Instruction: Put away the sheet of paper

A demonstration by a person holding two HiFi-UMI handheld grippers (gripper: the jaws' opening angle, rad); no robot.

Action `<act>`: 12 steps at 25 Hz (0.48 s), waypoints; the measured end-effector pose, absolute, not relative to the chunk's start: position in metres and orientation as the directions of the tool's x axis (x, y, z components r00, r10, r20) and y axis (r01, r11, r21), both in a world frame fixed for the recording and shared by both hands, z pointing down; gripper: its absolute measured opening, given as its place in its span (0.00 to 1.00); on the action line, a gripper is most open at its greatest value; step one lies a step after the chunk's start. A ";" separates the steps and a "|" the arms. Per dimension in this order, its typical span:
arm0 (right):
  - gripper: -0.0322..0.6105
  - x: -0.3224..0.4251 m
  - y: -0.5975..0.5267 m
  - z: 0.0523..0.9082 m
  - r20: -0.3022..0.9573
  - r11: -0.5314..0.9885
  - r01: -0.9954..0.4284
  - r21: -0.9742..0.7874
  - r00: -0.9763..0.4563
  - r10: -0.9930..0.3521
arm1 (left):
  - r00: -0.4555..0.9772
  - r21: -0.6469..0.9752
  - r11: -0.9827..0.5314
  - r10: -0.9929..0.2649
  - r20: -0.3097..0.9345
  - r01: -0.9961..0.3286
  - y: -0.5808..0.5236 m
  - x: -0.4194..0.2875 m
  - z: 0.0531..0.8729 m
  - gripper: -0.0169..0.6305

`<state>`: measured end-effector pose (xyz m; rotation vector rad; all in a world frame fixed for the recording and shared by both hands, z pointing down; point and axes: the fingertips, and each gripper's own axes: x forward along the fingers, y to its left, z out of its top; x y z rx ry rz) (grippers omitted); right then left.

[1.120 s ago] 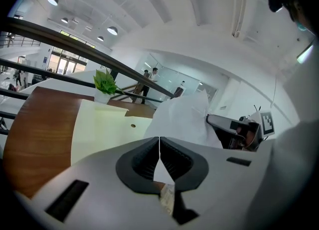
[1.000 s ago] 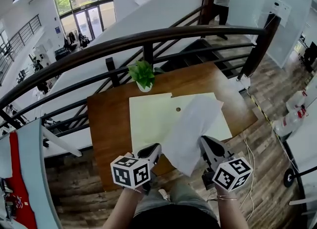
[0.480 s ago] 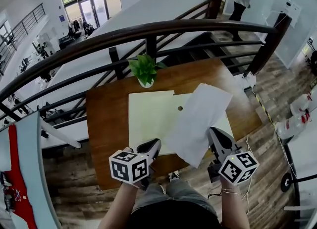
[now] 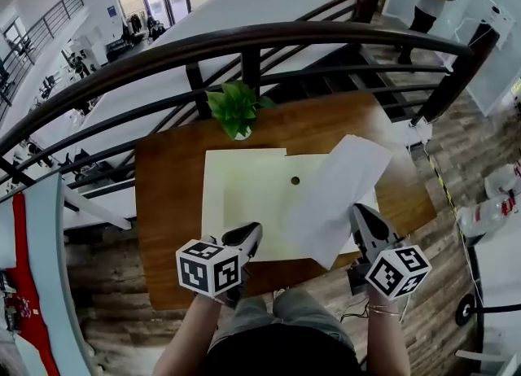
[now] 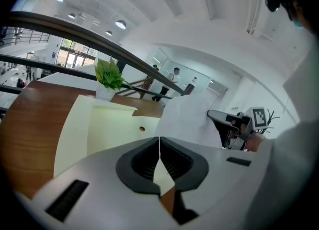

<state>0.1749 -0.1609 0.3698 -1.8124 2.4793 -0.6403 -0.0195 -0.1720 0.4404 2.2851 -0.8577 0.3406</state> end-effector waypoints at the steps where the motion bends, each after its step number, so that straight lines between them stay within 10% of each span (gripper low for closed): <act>1: 0.10 0.177 -0.165 0.370 0.237 0.254 -0.911 -0.323 -0.338 -0.911 | 0.748 0.497 -0.558 -0.489 0.449 -0.664 -0.174 -0.018 0.441 0.06; 12: 0.10 0.186 -0.190 0.392 0.310 0.348 -0.889 -0.296 -0.434 -0.846 | 0.703 0.481 -0.514 -0.500 0.505 -0.711 -0.189 -0.009 0.458 0.06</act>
